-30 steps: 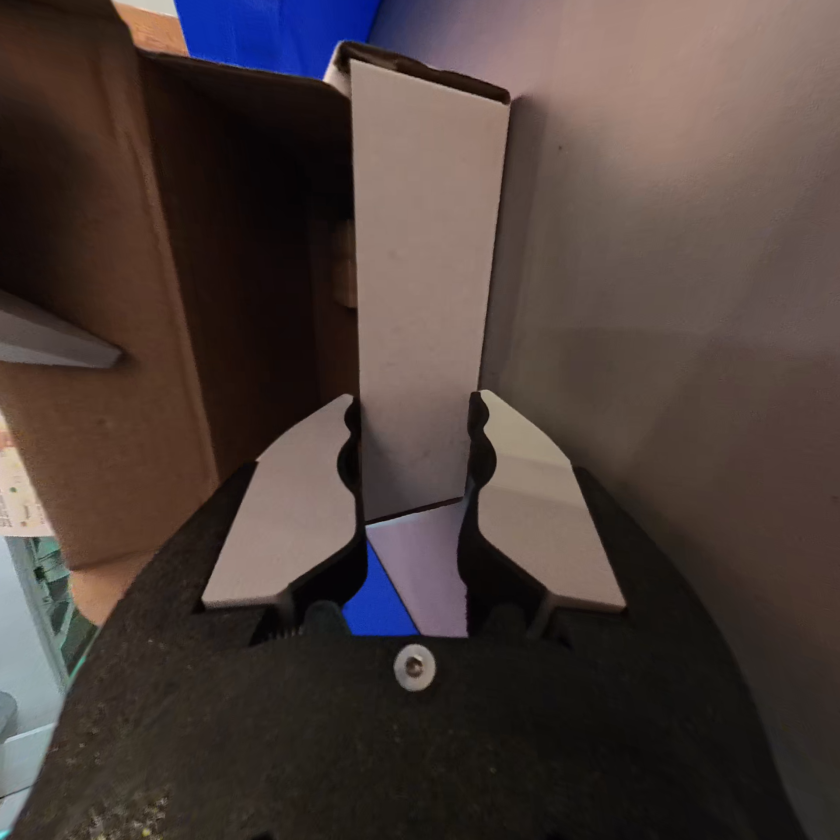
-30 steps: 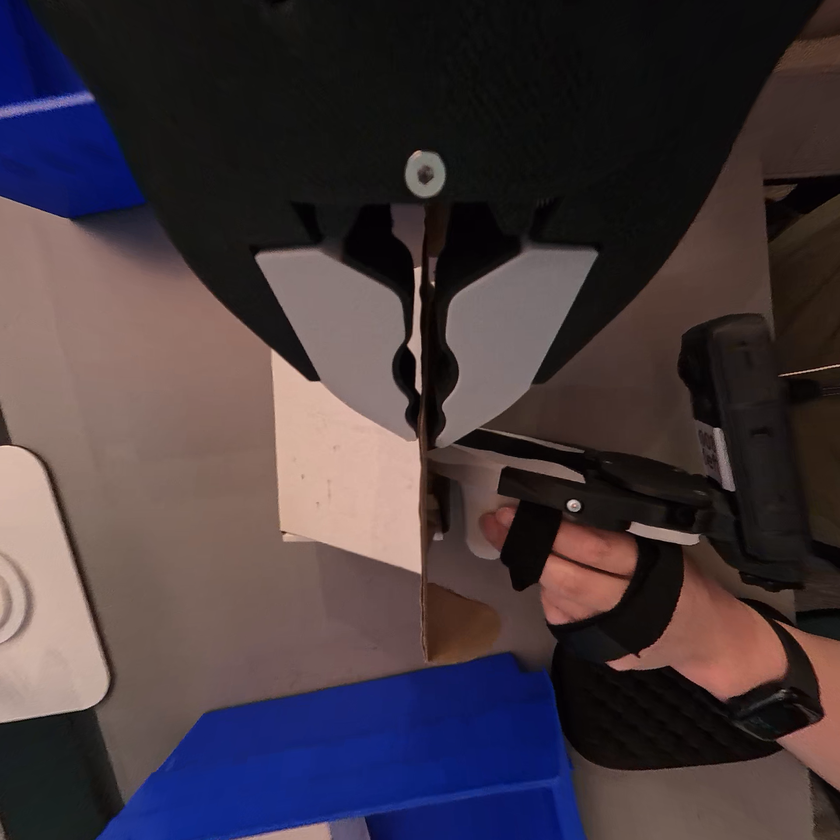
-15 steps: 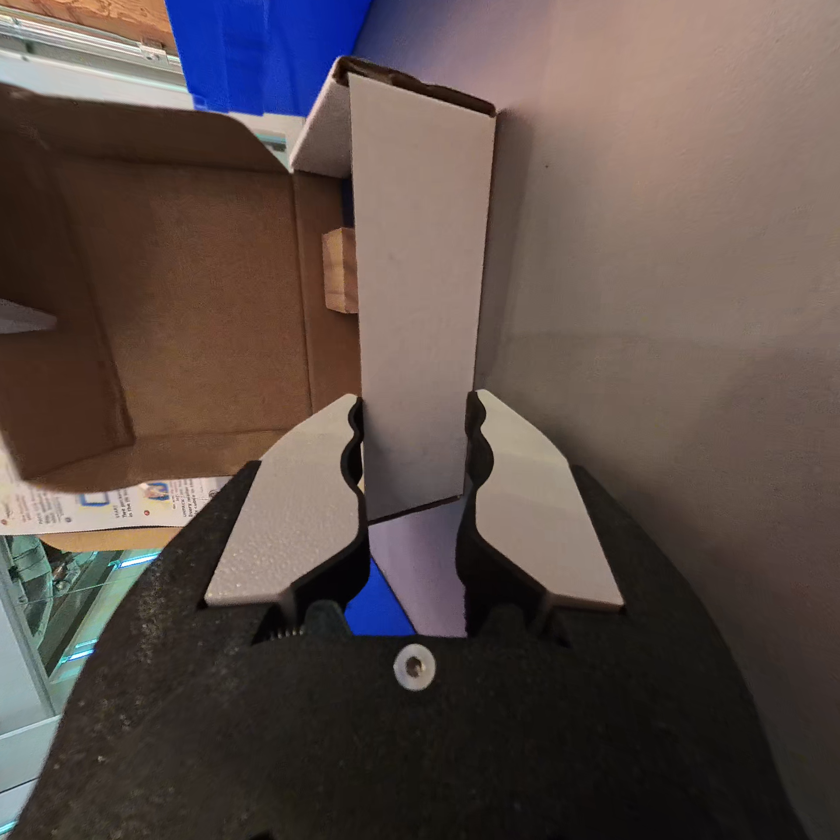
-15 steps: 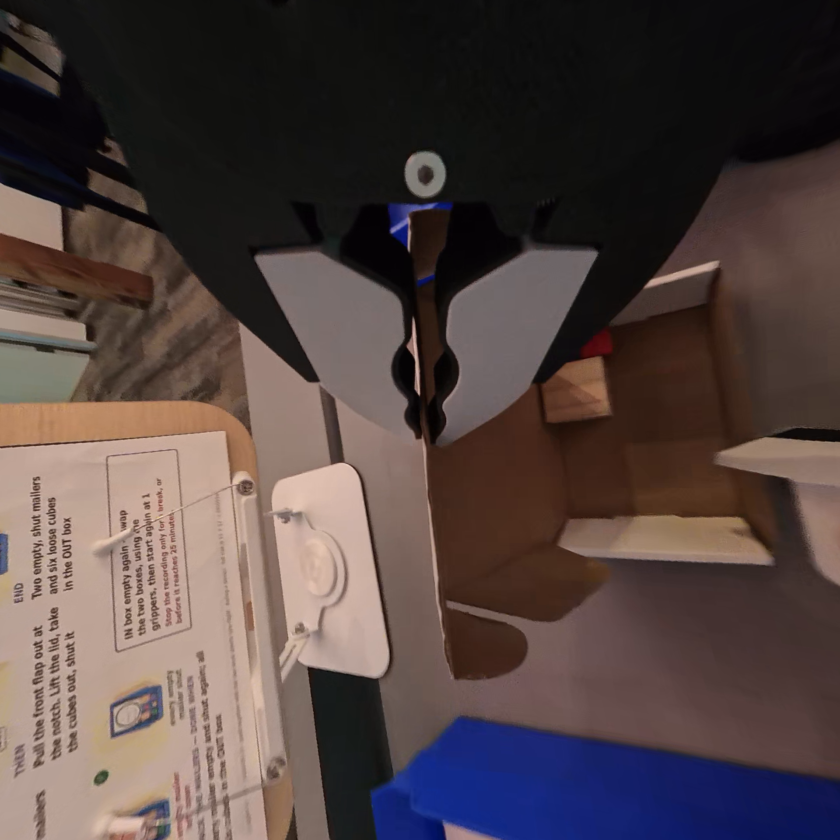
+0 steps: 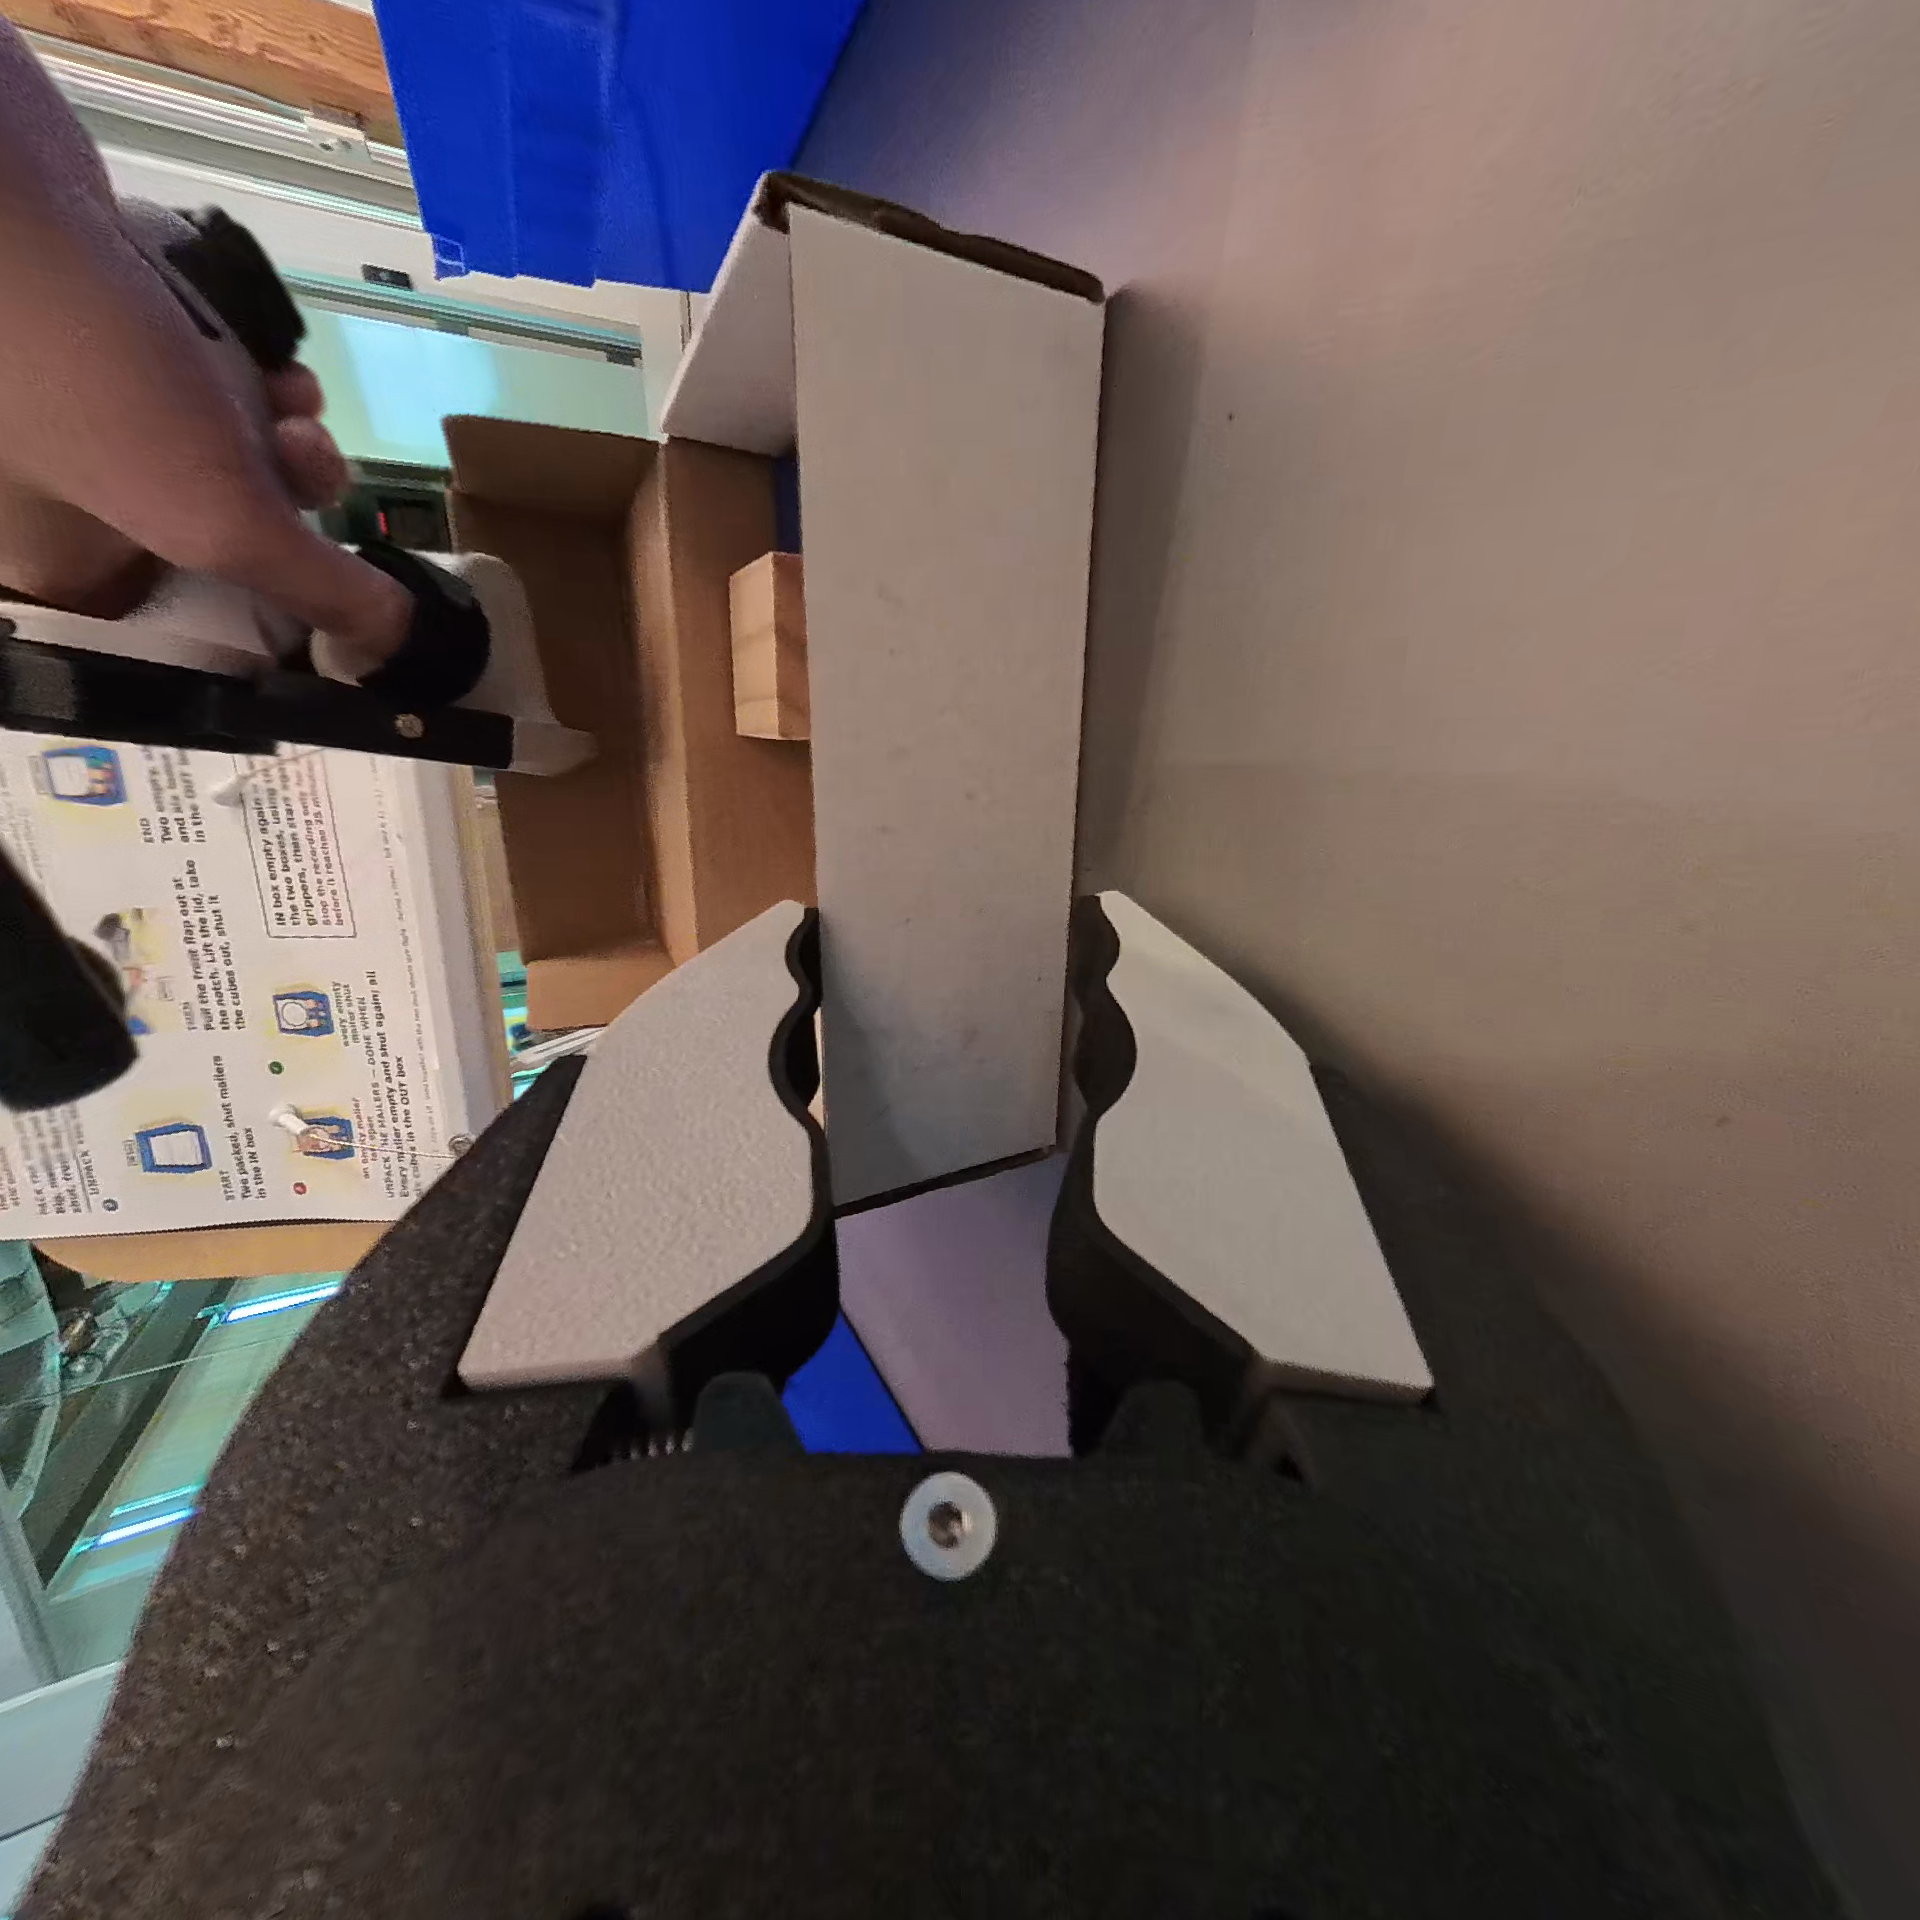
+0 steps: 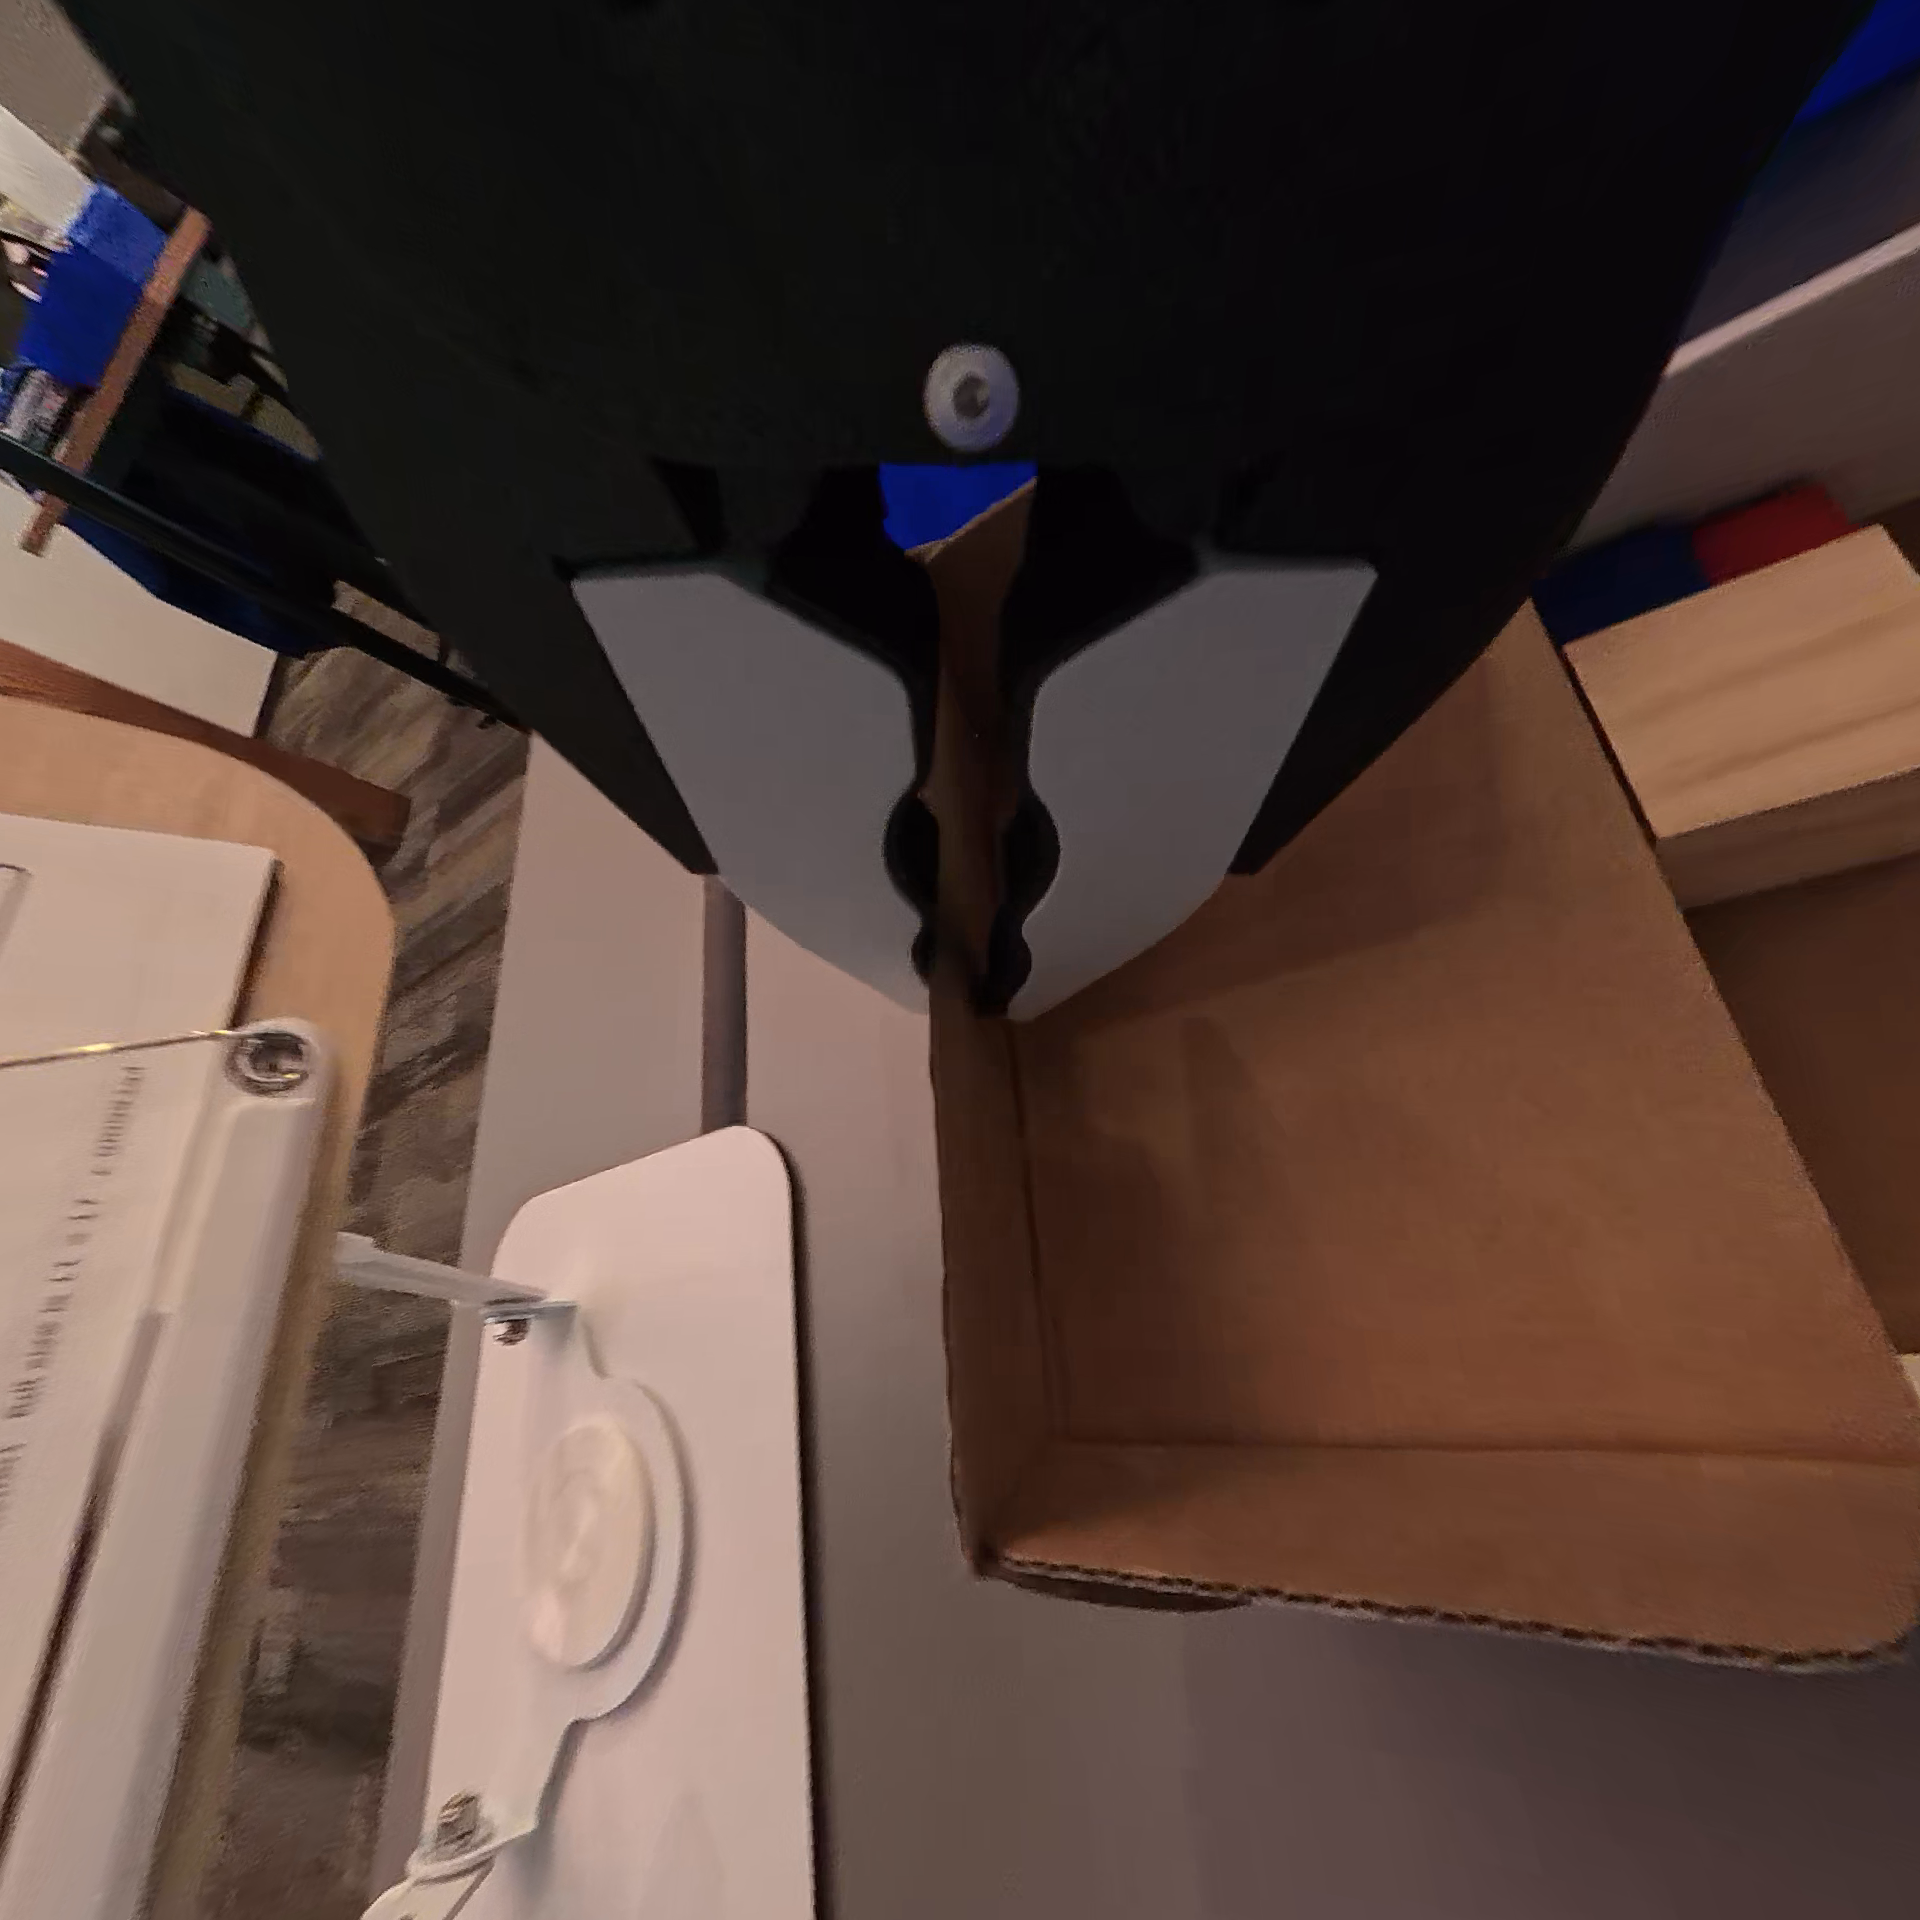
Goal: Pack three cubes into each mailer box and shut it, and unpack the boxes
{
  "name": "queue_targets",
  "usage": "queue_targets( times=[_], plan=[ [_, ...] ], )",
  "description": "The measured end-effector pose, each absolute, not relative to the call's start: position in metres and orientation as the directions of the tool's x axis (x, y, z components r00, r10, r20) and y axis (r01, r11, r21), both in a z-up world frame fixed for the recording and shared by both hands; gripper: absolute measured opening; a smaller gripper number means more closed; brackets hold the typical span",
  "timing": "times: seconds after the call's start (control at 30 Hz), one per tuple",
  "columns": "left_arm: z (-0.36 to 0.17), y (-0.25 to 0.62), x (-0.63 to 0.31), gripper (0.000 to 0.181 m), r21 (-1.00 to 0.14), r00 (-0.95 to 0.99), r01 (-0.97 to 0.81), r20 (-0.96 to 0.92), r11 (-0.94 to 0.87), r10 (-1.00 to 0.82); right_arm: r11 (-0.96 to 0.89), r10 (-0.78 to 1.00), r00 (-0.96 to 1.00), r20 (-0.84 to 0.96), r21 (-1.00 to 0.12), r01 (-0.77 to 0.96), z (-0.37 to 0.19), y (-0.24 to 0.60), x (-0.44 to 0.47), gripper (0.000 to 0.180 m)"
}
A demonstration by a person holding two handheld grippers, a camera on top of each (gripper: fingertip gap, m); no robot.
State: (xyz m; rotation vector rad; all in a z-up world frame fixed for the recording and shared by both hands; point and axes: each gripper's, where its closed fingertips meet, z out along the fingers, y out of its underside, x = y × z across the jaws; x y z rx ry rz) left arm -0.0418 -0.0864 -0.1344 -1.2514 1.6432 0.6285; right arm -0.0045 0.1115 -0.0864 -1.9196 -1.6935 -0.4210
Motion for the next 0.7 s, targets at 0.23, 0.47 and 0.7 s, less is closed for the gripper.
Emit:
queue_targets(
  times=[0.23,0.47,0.7],
  plan=[
    [-0.134,-0.087,-0.042,0.047,-0.139,-0.032,-0.929,-0.894,0.344,-0.447,-0.127,0.857,0.209,0.471,-0.199,0.972,-0.11,0.115,-0.005,0.013],
    [-0.128,-0.075,-0.056,0.034,-0.143,0.009,-0.948,-0.905,0.283,-0.426,-0.131,0.839,0.235,0.491,-0.236,0.963,-0.106,0.123,-0.016,0.015],
    [-0.134,-0.067,-0.065,0.046,-0.157,0.028,-0.955,-0.892,0.252,-0.45,-0.137,0.796,0.304,0.523,-0.332,0.933,-0.073,0.132,-0.032,0.035]
  ],
)
